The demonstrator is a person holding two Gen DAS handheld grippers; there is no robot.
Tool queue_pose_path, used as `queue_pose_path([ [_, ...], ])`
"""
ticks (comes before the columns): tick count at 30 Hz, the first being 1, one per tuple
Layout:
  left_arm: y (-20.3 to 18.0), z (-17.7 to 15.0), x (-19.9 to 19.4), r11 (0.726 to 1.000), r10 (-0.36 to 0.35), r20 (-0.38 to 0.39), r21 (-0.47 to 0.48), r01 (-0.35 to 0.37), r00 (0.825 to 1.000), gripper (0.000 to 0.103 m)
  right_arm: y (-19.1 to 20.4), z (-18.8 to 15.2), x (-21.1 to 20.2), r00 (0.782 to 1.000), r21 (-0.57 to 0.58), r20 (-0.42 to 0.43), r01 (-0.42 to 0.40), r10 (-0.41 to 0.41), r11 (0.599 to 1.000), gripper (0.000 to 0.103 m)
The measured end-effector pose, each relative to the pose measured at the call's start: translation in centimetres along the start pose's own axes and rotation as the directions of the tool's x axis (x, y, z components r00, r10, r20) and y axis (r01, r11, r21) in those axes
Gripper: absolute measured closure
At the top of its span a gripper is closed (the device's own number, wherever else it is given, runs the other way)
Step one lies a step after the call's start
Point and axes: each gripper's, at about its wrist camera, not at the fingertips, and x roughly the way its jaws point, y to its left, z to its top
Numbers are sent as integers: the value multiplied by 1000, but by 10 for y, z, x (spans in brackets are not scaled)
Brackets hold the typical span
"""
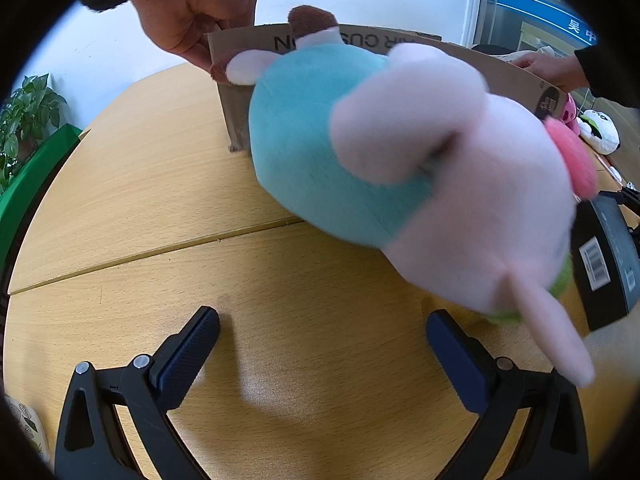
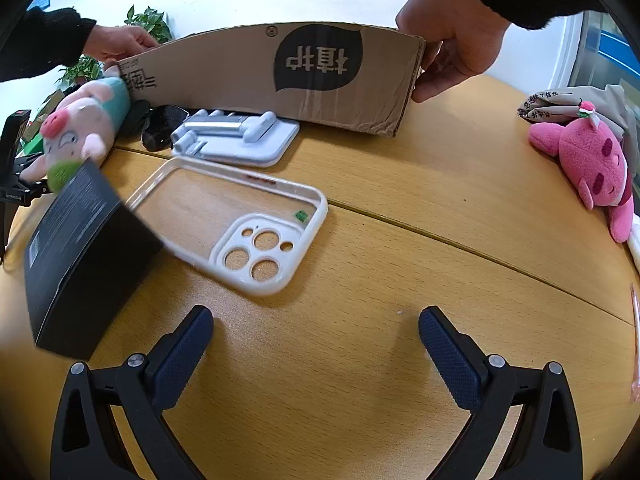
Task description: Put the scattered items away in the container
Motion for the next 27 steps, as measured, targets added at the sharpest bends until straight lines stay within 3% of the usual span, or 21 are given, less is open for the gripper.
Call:
queue_pose_path([
  [27, 1, 0, 0, 1000, 0, 1, 0, 0, 1000, 0, -2, -2, -2, 1000, -32, -1, -25, 25, 999, 0],
])
